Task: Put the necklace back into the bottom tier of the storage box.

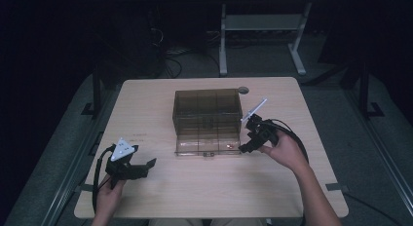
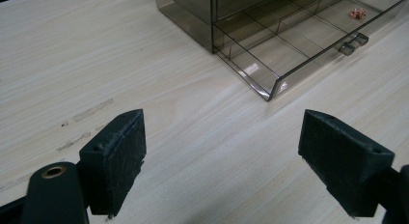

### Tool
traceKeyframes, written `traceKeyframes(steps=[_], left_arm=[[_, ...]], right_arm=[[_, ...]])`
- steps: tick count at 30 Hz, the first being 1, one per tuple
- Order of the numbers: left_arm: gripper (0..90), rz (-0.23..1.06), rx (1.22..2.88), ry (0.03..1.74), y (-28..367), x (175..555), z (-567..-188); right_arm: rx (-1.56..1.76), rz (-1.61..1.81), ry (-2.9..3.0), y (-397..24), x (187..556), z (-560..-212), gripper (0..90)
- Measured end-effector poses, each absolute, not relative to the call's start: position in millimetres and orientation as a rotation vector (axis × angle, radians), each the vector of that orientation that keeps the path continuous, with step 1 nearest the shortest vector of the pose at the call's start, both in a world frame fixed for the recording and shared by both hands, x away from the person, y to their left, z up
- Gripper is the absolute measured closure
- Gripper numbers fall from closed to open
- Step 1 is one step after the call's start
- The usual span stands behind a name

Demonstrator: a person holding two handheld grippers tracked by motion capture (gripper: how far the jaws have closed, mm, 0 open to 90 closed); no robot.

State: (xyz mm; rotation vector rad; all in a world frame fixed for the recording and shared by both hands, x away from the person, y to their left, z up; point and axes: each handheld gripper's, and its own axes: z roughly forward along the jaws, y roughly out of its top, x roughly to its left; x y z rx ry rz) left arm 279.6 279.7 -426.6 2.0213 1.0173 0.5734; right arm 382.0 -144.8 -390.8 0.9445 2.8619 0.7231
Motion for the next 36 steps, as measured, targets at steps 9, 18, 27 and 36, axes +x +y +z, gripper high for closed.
traceKeyframes(steps=[9, 18, 27, 36], left_arm=[[16.8, 0.571, 2.019, 1.018, 280, 280, -427], [16.8, 0.570, 2.016, 1.017, 280, 280, -427], [16.7, 0.567, 2.014, 1.021, 280, 280, -428], [16.8, 0.568, 2.014, 1.022, 280, 280, -428]], right_arm=[[0.958, 0.733, 2.855, -152, 375, -394, 27.3], [0.969, 0.734, 2.851, -158, 368, -397, 27.1], [0.989, 0.727, 2.853, -164, 360, -403, 27.1], [1.003, 0.733, 2.850, -170, 352, -408, 27.2]])
